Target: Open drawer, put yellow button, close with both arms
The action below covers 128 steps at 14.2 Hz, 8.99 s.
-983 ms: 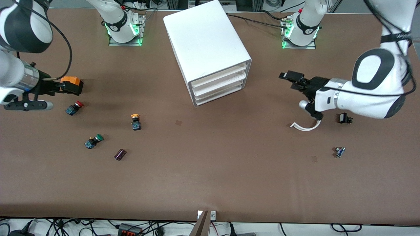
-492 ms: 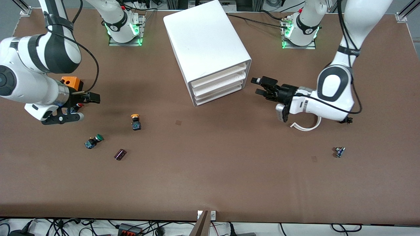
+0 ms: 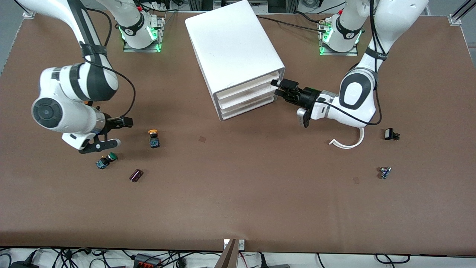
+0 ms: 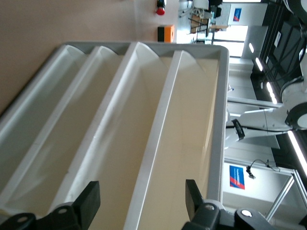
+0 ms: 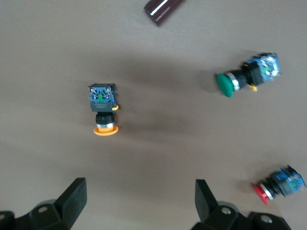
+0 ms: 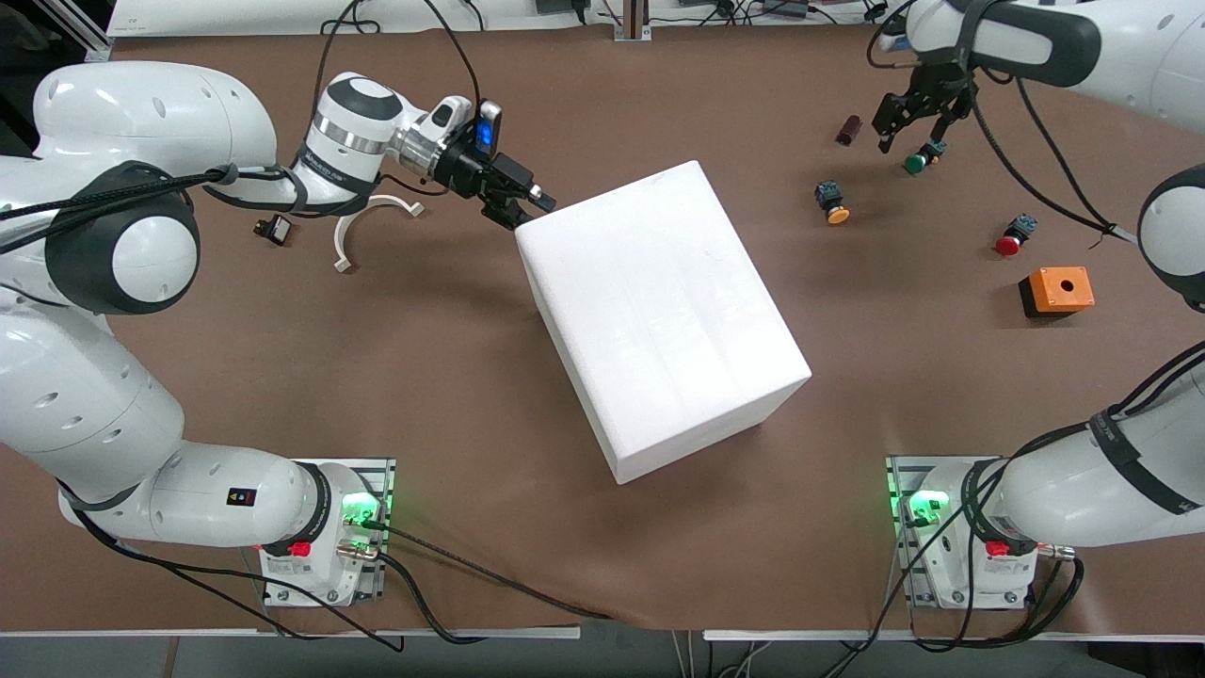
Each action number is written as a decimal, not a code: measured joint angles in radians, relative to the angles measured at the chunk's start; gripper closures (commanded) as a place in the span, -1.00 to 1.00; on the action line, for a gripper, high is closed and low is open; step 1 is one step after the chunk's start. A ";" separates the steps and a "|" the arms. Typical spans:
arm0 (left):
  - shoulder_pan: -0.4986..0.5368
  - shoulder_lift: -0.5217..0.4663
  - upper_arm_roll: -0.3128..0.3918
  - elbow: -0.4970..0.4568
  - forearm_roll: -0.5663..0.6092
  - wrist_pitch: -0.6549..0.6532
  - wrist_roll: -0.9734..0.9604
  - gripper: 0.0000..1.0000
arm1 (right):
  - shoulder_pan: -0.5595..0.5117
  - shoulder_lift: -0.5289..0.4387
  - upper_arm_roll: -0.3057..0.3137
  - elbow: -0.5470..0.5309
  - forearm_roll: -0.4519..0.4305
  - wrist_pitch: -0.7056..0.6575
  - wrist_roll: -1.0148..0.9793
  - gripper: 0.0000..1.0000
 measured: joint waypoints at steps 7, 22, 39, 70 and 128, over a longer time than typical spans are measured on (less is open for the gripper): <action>-0.016 0.020 -0.022 -0.010 -0.001 0.010 0.087 0.48 | 0.041 0.135 0.000 -0.015 0.001 0.177 0.001 -1.00; 0.053 0.082 -0.012 0.108 0.032 0.015 0.115 0.86 | 0.101 0.236 -0.003 -0.012 0.013 0.263 0.052 -0.71; 0.143 0.165 -0.010 0.384 0.144 -0.061 -0.284 -1.00 | 0.096 0.205 -0.012 0.073 0.014 0.241 0.056 0.89; 0.139 0.106 -0.025 0.771 1.275 -0.113 -1.098 -1.00 | 0.619 0.241 0.000 0.616 0.266 -0.020 1.874 0.95; -0.271 0.108 -0.143 0.496 1.259 0.282 -1.760 -1.00 | -0.032 0.062 -0.209 0.637 0.144 -0.385 0.197 -1.00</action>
